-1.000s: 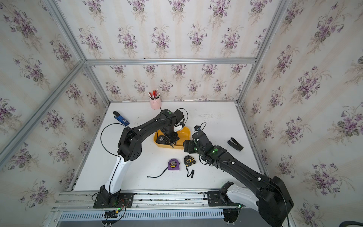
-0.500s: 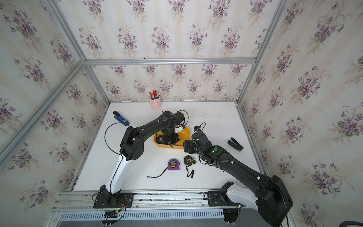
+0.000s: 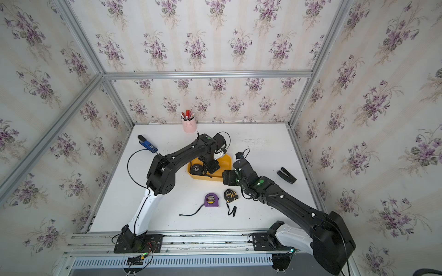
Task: Take the tape measure out of the storage box
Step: Pick up the tape measure from the storage box.
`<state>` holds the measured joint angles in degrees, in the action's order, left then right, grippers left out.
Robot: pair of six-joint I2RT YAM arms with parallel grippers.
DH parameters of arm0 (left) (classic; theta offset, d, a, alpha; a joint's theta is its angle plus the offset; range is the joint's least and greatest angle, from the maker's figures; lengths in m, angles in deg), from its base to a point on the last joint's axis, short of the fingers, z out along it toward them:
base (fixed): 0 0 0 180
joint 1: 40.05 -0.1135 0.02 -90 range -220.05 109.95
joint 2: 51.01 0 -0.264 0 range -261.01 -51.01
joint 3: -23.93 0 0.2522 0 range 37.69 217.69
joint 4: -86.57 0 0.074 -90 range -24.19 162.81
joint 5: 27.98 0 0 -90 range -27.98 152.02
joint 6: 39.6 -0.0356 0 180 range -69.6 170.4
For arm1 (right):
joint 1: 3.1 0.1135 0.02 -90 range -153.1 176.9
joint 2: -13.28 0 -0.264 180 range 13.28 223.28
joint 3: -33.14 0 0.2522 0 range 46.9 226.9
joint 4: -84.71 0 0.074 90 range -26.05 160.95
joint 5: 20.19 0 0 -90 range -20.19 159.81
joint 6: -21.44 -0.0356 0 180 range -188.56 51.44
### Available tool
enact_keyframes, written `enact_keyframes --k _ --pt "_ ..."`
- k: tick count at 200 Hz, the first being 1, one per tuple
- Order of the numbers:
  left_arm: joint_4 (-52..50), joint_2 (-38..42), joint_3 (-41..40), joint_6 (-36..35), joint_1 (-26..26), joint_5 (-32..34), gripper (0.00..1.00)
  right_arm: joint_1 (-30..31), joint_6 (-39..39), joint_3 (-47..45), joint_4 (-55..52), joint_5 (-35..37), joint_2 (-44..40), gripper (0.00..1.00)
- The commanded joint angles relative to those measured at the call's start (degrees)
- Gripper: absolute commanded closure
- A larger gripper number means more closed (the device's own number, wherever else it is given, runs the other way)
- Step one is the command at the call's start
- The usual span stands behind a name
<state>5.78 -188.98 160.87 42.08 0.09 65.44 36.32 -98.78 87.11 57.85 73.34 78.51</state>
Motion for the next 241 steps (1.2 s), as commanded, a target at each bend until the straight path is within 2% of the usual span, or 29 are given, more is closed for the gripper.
enact_keyframes --k 1,50,75,100,104,118,161,184,211,229,241 --pt "-0.14 -0.30 0.06 0.67 0.02 0.30 0.08 -0.04 -0.28 0.20 0.69 0.11 -0.35 0.17" --pt "1.01 -1.11 -0.17 0.91 0.00 0.20 0.22 -0.04 -0.47 0.02 0.92 0.24 -0.37 0.17" --pt "1.46 -1.85 0.09 1.26 0.03 0.20 0.37 -0.04 -0.59 -0.08 0.73 0.37 -0.53 0.17" --pt "1.28 -2.21 0.16 1.42 0.03 0.38 0.44 -0.04 -0.59 -0.16 0.69 0.64 -0.81 0.17" --pt "1.22 -2.21 0.14 1.46 -0.03 0.36 0.49 -0.03 -0.55 -0.14 0.69 0.74 -0.90 0.17" --pt "1.14 -2.11 0.55 1.78 -0.06 0.53 0.57 -0.05 -0.68 -0.22 0.64 1.04 -1.23 0.17" --pt "-0.97 0.50 8.29 5.37 -0.44 1.45 0.65 -0.01 -1.49 -0.72 1.35 3.00 -4.19 0.17" --pt "-1.32 2.10 13.92 8.39 -0.63 1.96 0.71 -0.04 -2.10 -0.96 2.46 3.75 -6.55 0.17" --pt "2.10 6.14 15.12 14.76 -1.19 0.51 0.73 -0.06 -2.80 -0.05 3.75 2.83 -6.57 0.17" --pt "4.33 8.85 14.87 22.05 -2.35 -4.97 0.73 0.02 -3.74 0.07 6.47 1.38 -5.84 0.17" --pt "5.88 10.67 13.76 28.60 -3.49 -10.79 0.77 -0.03 -4.21 -0.06 8.98 0.87 -5.43 0.17"
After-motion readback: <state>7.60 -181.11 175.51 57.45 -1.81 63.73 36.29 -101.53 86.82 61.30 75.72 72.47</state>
